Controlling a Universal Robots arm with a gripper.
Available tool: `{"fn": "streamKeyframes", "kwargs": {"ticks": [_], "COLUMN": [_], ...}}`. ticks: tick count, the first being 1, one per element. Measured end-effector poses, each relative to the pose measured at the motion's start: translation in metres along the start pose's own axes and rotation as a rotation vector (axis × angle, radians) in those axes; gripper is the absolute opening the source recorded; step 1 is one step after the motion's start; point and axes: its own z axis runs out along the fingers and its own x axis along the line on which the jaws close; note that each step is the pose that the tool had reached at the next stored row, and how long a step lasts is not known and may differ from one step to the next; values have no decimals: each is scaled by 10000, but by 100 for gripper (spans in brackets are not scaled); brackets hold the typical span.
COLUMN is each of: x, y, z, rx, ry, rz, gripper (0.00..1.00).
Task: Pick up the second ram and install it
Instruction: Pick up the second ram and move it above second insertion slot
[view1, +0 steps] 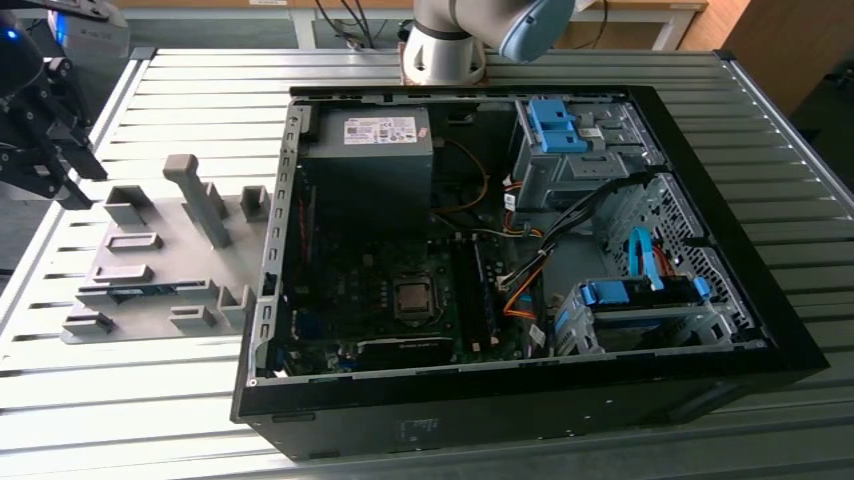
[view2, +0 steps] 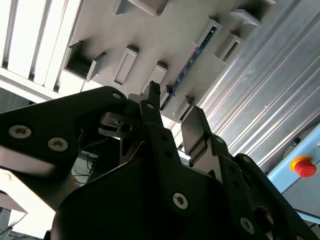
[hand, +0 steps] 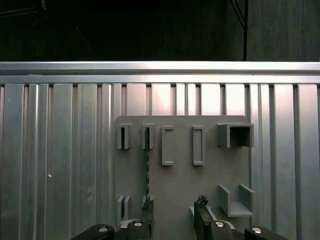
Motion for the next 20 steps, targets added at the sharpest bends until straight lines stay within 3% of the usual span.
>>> {"fn": "streamKeyframes", "kwargs": {"ticks": [20], "x": [2], "y": [-1], "z": [73], "rx": [-18], "ry": [-1], "rz": [1], "gripper": [45]}}
